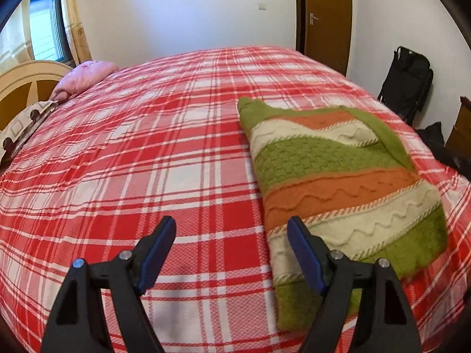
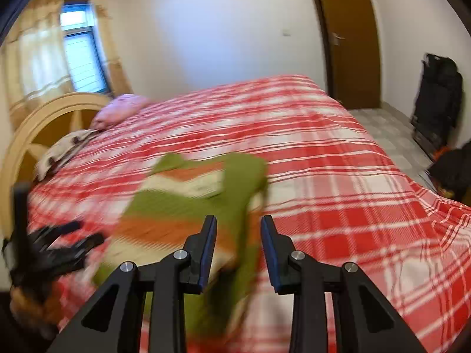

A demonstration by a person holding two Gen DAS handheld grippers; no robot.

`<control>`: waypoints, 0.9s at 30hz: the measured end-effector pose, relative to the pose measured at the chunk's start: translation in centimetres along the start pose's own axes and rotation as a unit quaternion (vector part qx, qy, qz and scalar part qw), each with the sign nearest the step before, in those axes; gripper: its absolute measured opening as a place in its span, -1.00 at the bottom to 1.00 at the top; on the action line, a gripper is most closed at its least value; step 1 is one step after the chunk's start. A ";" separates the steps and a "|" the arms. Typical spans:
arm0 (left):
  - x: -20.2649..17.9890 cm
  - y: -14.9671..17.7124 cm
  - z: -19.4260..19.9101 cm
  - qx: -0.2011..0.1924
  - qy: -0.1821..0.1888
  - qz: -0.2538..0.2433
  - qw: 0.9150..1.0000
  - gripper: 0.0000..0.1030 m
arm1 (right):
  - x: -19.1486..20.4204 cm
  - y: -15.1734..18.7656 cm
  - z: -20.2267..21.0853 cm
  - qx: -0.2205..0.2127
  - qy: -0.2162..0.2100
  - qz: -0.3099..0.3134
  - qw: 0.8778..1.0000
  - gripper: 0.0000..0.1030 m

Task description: Fold small clothes

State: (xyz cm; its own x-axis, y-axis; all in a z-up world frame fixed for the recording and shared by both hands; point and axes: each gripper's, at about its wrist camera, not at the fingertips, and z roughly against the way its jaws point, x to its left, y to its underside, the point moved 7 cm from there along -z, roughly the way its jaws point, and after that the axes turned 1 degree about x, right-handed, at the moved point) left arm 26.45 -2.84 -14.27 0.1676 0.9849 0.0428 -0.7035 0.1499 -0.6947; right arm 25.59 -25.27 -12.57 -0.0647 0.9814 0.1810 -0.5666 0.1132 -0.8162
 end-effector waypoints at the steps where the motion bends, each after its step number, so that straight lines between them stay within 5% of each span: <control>1: -0.3 -0.1 0.4 -0.003 0.005 -0.001 1.000 0.56 | 1.0 0.7 0.4 0.003 -0.011 0.007 1.000 -0.37; 5: -2.4 0.3 1.2 -0.010 0.022 -0.027 0.999 0.56 | 3.9 3.7 -1.0 0.042 -0.046 0.016 0.998 -0.48; 9: -3.6 2.2 -0.2 0.021 0.006 -0.043 0.999 0.56 | 3.0 7.2 -3.7 0.096 -0.007 0.014 0.995 -0.61; 16: -3.2 3.6 -0.9 0.033 0.004 -0.034 0.999 0.60 | 0.7 8.1 -3.1 0.101 -0.020 -0.038 0.994 -0.76; 19: -2.7 3.3 -0.5 0.048 0.018 -0.030 0.998 0.59 | 1.1 7.0 -1.9 0.105 -0.027 -0.029 0.994 -0.75; 23: -1.7 0.5 1.0 0.027 0.040 -0.003 0.999 0.57 | 1.5 1.8 -0.6 0.039 -0.028 -0.021 0.999 -0.70; 27: -2.4 -3.3 0.2 0.012 0.039 0.000 0.999 0.57 | 1.6 -2.6 -4.8 0.044 -0.016 -0.008 0.999 -0.70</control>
State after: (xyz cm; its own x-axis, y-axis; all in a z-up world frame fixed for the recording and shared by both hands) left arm 28.25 -5.65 -11.96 0.2210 0.9752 -0.0140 -0.7202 0.1535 -0.6766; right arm 30.87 -23.20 -12.82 -0.0808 0.9738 0.2124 -0.6374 0.1134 -0.7622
